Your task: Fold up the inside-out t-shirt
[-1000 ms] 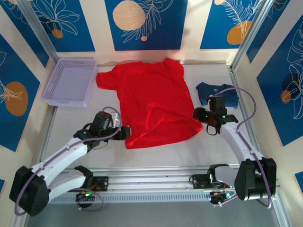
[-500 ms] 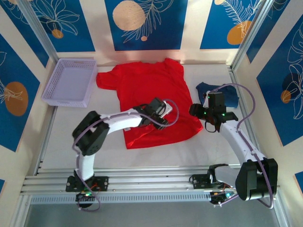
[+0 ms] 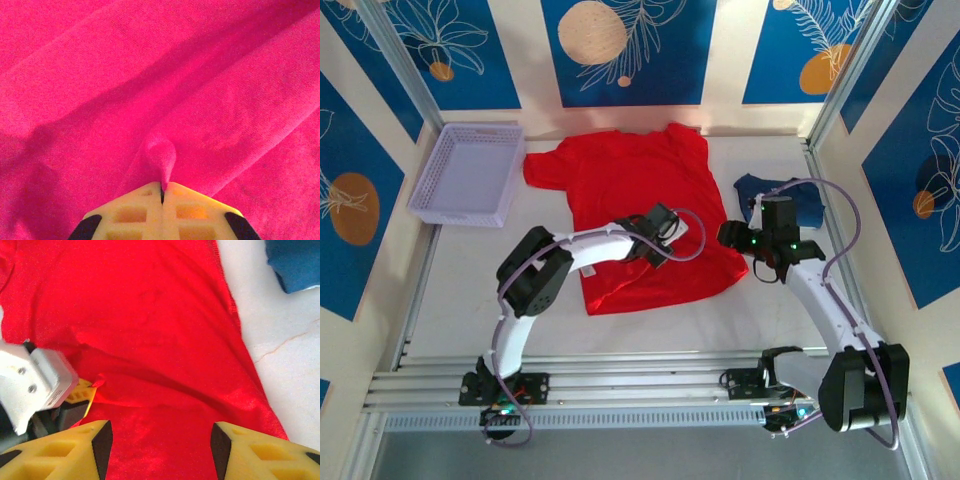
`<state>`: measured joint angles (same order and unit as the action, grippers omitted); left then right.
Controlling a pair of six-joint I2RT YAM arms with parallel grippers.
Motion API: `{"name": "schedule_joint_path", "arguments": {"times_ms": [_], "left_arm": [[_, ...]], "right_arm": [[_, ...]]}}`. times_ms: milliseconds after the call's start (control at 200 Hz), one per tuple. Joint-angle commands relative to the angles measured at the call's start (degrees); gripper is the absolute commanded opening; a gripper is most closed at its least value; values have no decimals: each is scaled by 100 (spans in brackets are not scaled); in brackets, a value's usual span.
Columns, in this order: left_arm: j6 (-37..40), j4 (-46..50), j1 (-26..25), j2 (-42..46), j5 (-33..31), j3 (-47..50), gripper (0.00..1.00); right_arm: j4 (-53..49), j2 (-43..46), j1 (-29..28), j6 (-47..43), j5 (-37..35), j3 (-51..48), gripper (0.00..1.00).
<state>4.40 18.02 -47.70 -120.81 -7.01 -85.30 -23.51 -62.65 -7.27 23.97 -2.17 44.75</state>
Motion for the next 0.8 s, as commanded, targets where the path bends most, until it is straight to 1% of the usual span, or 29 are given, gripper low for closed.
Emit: {"name": "schedule_joint_path", "arguments": {"times_ms": [0,80,165,205,255,315,375,420,455,540,625,680,795], "left_arm": [[-258,39,163,501,472,27,0],[-679,77,407,918,1227,187,0],[-1314,-49,793,1365,2350,429,0],[-1552,-85,954,1505,2743,492,0],[-1727,-65,1096,1635,3052,515,0],[-1801,134,1192,1720,3182,428,0],[-1808,430,1245,1766,3264,270,0],[-1814,657,1283,1801,3337,133,0],[-1812,825,1311,1828,3393,16,0],[-1822,1100,1394,1907,3570,-188,0],[-1780,1353,1422,1994,3610,-341,0],[-1784,1439,1422,2080,3605,-389,0],[-1812,1540,1424,2264,3822,-499,0]], "right_arm": [[134,446,-210,-215,456,-251,56],[539,852,-438,-359,839,-620,55],[1379,1154,-946,-395,1103,-1244,55],[2121,1097,-1319,-429,1002,-1645,55],[3219,774,-1894,-471,528,-2094,55],[4379,81,-2519,-730,-72,-2295,50],[5325,-740,-3078,-1248,-679,-2277,48],[5953,-1386,-3400,-1654,-1119,-2212,47],[6385,-1852,-3563,-1905,-1291,-2122,47],[6866,-2813,-3751,-2243,-1629,-1779,45],[7348,-3525,-3782,-2447,-2029,-1541,42],[7473,-3845,-3765,-2586,-2171,-1347,41],[7532,-4310,-3728,-2852,-2442,-943,39]]}}
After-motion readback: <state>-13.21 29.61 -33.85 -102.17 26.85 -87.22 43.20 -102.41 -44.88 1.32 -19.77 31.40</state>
